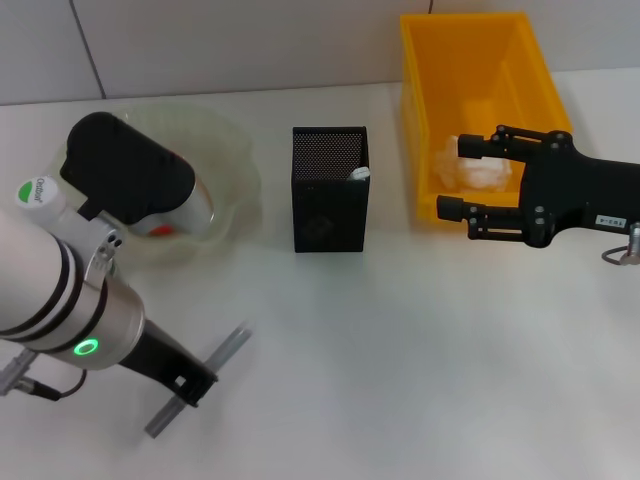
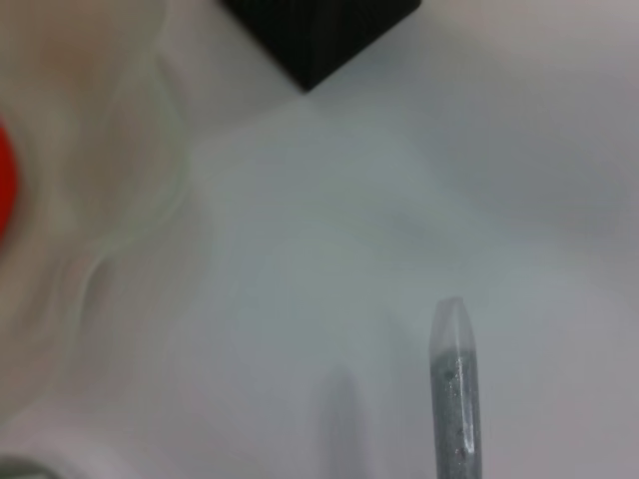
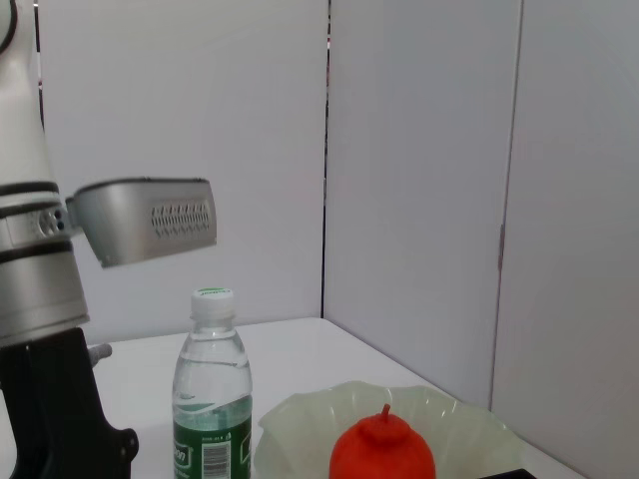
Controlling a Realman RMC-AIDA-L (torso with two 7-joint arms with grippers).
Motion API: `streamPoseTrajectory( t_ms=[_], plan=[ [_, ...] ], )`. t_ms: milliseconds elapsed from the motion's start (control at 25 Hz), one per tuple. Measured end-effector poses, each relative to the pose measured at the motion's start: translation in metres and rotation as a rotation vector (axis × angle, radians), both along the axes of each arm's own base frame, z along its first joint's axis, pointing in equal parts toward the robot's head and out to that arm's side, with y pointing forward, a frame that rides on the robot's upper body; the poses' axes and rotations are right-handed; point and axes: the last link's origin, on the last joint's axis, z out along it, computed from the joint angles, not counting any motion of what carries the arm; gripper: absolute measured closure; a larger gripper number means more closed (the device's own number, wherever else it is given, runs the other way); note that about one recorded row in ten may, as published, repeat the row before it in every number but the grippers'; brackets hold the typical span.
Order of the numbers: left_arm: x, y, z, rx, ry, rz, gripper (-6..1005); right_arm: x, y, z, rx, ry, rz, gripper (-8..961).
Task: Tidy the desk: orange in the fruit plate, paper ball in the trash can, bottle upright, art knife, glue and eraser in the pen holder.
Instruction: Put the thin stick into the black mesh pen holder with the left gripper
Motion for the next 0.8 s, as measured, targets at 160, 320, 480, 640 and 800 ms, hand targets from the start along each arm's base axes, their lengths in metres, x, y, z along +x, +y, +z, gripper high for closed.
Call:
streamPoseTrajectory(
  t_ms=[160,320,480,640,800],
  plan=[
    [0.009,0.0,0.001,0.003,-0.029,-0.023,855,0.003,0.0,0.002,0.017,0.002,-0.005,185],
    [0.021,0.002,0.002,0.021,-0.071,-0.066,855,0.007,-0.002,0.004,0.029,0.004,-0.014,185],
    [0.04,0.006,0.004,0.059,-0.16,-0.123,856,0.01,-0.003,0.004,0.036,0.011,-0.028,185],
    [0.052,0.012,0.006,0.101,-0.206,-0.172,860,0.013,-0.003,0.006,0.049,0.014,-0.035,185],
    [0.061,0.015,0.007,0.13,-0.251,-0.209,861,0.015,-0.004,0.006,0.052,0.018,-0.04,185]
  ],
)
